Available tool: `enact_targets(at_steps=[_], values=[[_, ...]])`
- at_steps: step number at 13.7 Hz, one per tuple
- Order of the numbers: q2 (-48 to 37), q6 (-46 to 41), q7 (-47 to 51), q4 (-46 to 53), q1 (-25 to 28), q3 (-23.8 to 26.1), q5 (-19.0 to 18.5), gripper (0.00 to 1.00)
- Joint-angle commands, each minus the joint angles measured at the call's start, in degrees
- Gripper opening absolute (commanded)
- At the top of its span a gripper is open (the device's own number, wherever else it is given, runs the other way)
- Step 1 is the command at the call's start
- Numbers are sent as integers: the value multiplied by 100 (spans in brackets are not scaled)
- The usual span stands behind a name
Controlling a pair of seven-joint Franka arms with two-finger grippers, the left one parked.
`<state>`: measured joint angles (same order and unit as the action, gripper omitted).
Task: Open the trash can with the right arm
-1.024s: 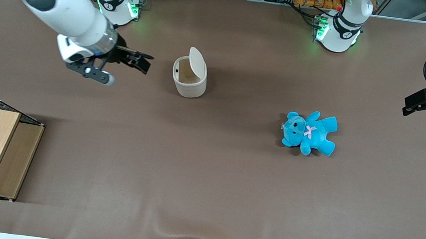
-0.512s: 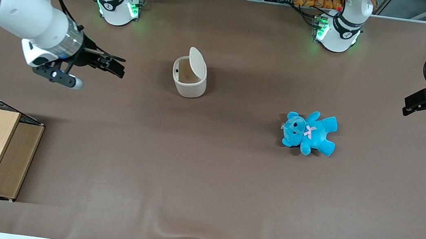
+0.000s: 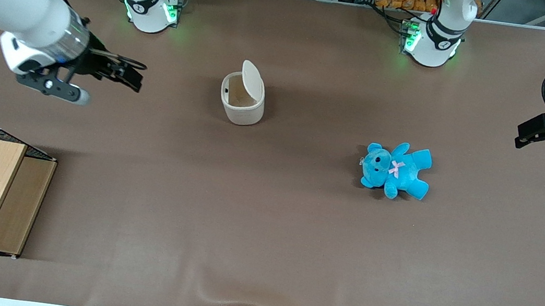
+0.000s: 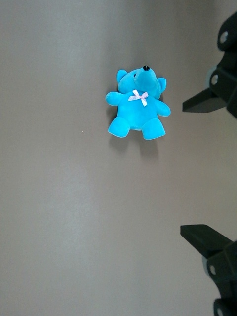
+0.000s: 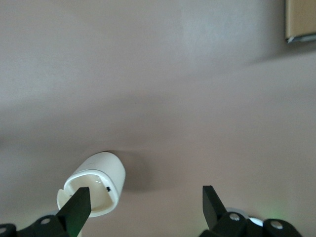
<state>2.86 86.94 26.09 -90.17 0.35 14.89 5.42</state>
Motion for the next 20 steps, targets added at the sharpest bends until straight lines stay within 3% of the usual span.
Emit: enact_targets(at_steps=[1, 6, 9, 15, 20], values=[[-365, -265, -613, 52, 131, -564, -50, 100], [-673, -318, -1054, 16, 44, -874, -76, 100], [-559, -195, -1350, 340, 18, -926, -278, 100], [-533, -90, -2345, 351, -8, -1524, -375, 100], [-524, -63, -2390, 359, -35, -1533, -489, 100]])
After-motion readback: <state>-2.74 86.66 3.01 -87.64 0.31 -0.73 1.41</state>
